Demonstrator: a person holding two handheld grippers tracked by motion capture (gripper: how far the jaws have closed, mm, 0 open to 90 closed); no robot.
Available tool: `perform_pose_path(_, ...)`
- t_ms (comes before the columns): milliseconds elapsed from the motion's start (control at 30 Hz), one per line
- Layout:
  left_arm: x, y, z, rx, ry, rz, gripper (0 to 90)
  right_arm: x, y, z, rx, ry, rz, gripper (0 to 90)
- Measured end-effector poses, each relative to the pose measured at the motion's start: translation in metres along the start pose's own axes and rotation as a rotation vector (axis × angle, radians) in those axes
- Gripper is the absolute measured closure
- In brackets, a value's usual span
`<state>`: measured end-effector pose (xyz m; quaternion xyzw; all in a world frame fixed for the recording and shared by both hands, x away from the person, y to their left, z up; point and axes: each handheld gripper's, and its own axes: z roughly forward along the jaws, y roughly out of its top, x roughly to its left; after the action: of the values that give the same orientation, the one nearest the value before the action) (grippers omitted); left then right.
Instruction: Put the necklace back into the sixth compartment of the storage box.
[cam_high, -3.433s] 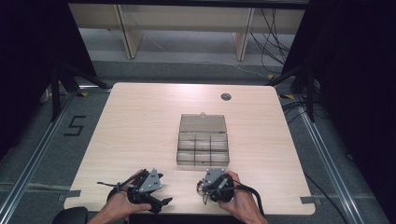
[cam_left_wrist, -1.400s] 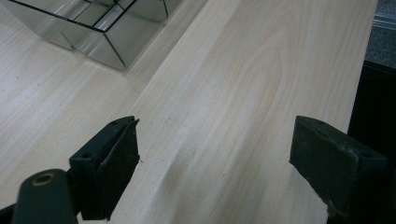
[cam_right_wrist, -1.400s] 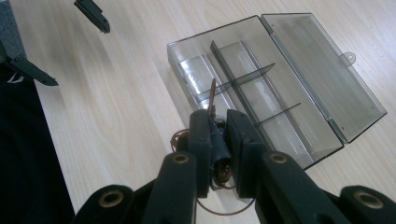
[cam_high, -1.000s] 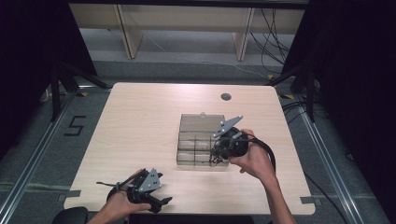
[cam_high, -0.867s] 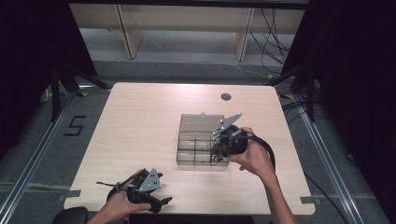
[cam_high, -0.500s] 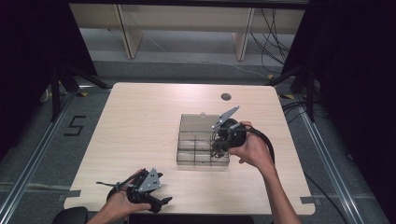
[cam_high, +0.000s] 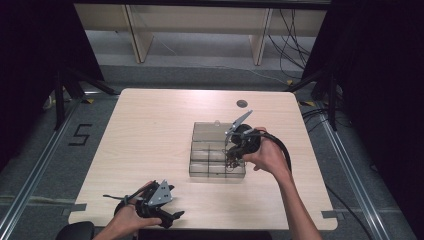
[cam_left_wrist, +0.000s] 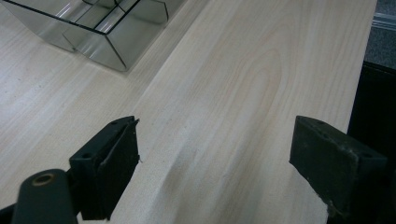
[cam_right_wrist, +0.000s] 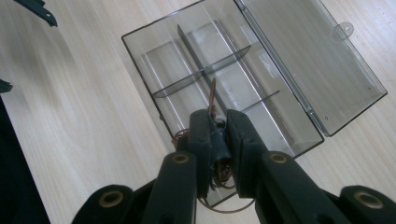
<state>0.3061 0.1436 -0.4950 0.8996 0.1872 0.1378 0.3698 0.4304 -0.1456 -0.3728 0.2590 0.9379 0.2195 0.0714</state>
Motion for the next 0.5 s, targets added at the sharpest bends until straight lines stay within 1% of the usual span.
perform_pose_path(33, -0.001, 0.000, 0.000, 0.002, -0.002, -0.022, 15.1, -0.002, 0.001, 0.003, 0.010, 0.001, -0.010, 81.2)
perform_pose_path(133, -0.001, 0.000, 0.000, 0.001, -0.001, -0.023, 15.1, -0.004, 0.002, 0.007, 0.023, 0.007, -0.005, 81.2)
perform_pose_path(200, -0.001, 0.000, 0.000, 0.000, -0.002, -0.023, 15.1, -0.005, 0.003, 0.010, 0.039, 0.012, 0.010, 81.2)
perform_pose_path(233, -0.001, 0.000, 0.000, 0.000, -0.003, -0.024, 15.1, -0.006, 0.003, 0.012, 0.047, 0.006, 0.005, 81.2)
perform_pose_path(300, -0.001, -0.001, 0.000, -0.003, -0.004, -0.023, 15.1, -0.009, 0.003, 0.015, 0.060, 0.011, -0.009, 81.2)
perform_pose_path(333, -0.001, -0.001, 0.000, -0.003, -0.004, -0.023, 15.1, -0.009, 0.003, 0.015, 0.060, 0.011, -0.009, 81.2)
perform_pose_path(367, -0.001, 0.000, 0.000, -0.001, -0.004, -0.024, 15.1, -0.009, 0.003, 0.019, 0.073, 0.013, 0.008, 81.2)
perform_pose_path(400, -0.001, 0.000, 0.000, -0.001, -0.004, -0.024, 15.1, -0.011, 0.004, 0.020, 0.075, 0.012, -0.002, 81.2)
perform_pose_path(433, -0.001, 0.000, 0.000, -0.001, -0.004, -0.024, 15.1, -0.011, 0.004, 0.020, 0.075, 0.012, -0.002, 81.2)
perform_pose_path(467, -0.001, 0.000, 0.000, -0.001, -0.004, -0.024, 15.1, -0.011, 0.004, 0.022, 0.086, 0.014, 0.011, 81.2)
perform_pose_path(500, -0.001, 0.000, 0.000, -0.009, -0.006, -0.021, 15.1, -0.012, 0.004, 0.024, 0.087, 0.017, 0.001, 81.2)
